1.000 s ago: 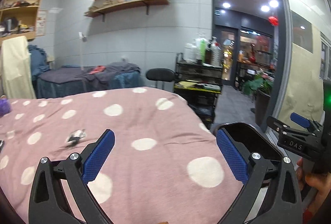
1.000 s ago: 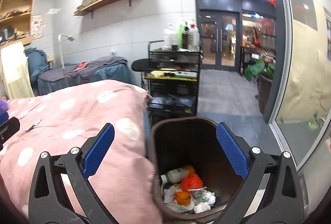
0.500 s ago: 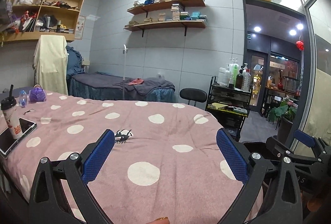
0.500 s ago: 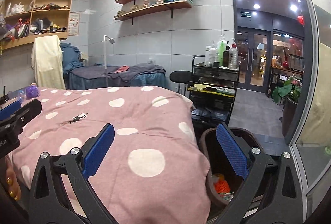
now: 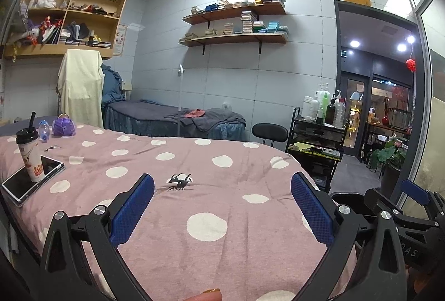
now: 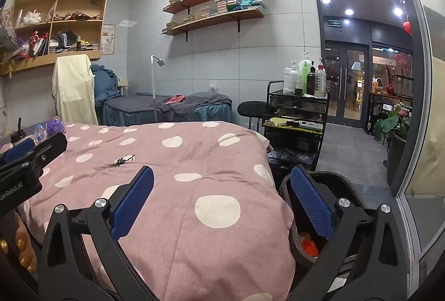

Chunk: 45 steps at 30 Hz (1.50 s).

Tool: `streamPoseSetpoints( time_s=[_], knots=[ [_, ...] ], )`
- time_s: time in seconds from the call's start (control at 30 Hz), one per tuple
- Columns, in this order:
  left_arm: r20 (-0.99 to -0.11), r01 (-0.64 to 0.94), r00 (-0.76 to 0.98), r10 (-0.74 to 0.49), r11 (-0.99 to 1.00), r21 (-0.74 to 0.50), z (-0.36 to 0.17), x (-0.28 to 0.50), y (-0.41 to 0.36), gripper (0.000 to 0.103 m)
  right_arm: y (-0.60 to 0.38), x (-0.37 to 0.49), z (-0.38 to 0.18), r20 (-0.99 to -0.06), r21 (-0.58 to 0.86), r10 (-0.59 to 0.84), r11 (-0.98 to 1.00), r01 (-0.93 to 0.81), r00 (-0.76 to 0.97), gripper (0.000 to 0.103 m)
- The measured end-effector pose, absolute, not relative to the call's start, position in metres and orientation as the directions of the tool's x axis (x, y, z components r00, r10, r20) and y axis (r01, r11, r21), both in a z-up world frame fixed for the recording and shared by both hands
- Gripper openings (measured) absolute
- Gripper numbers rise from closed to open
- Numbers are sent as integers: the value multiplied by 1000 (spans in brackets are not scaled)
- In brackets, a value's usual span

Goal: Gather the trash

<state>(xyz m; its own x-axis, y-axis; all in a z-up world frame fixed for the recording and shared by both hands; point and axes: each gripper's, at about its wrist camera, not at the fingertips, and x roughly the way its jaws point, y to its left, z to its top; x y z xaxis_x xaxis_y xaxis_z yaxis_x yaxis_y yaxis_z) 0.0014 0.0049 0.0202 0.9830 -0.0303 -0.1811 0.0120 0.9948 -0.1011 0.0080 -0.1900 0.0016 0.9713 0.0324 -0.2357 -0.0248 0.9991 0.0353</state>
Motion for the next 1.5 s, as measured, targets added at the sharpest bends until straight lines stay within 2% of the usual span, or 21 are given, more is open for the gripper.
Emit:
streamPoseSetpoints(
  time_s=[1.5],
  knots=[
    [-212, -4, 977, -19, 994, -110, 19, -3, 2, 97, -205, 10, 0, -240, 96, 45, 995, -22, 970, 97]
  ],
)
